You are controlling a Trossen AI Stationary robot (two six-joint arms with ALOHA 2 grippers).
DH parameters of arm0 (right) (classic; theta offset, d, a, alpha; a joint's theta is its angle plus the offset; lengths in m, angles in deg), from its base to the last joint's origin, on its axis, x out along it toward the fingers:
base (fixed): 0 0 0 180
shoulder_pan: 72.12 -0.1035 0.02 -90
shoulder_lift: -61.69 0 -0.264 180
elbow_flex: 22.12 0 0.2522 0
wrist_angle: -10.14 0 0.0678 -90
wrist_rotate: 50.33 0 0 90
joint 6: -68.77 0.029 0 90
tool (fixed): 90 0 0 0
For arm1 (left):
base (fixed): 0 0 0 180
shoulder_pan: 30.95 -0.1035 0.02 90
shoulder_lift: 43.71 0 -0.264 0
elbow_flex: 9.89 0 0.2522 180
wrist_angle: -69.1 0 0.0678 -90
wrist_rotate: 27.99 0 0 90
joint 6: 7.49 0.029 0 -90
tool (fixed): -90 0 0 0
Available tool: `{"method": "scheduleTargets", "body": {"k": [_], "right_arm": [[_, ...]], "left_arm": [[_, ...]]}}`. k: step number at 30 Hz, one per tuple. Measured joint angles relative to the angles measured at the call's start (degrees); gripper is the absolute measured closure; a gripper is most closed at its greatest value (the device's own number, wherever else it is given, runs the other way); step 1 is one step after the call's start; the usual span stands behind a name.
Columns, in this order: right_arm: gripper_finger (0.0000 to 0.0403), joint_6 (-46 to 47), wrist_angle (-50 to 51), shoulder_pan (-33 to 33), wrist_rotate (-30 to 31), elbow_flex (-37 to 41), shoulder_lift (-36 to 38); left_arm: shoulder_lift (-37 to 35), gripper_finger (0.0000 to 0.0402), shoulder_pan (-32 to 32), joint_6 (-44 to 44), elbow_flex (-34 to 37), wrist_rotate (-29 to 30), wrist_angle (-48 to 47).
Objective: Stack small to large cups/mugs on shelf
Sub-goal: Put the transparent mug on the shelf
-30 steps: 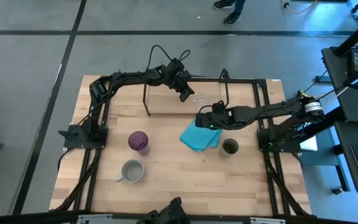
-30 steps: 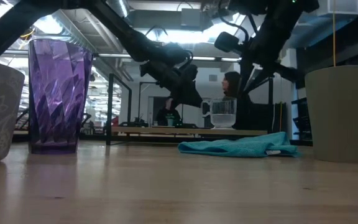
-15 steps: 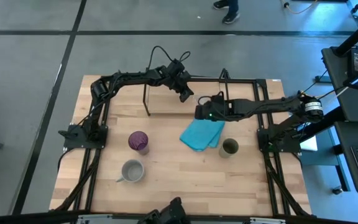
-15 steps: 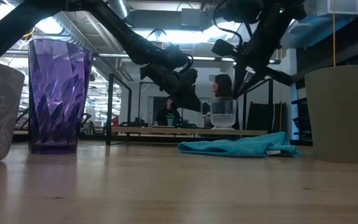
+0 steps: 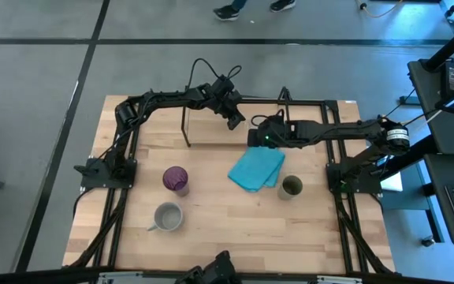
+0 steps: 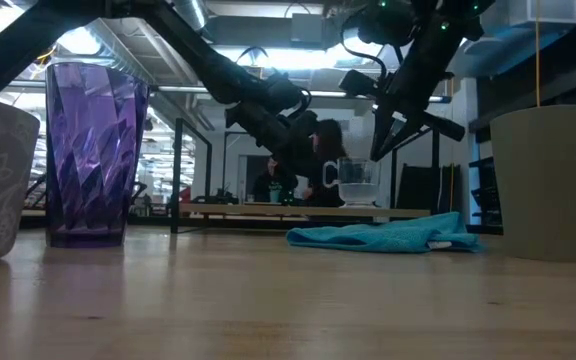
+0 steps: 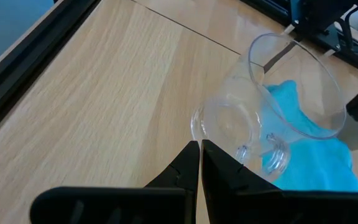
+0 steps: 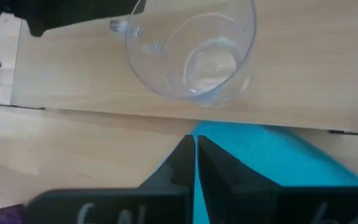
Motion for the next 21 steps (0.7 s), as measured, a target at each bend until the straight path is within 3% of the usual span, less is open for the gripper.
{"method": "scheduleTargets", "body": {"k": [21], "right_arm": [[0.0382, -5.7, -0.4, 5.0, -0.6, 0.0, 0.0]], "left_arm": [[0.0, 0.039, 2.0, 0.0, 0.0, 0.2, -0.8]]}}
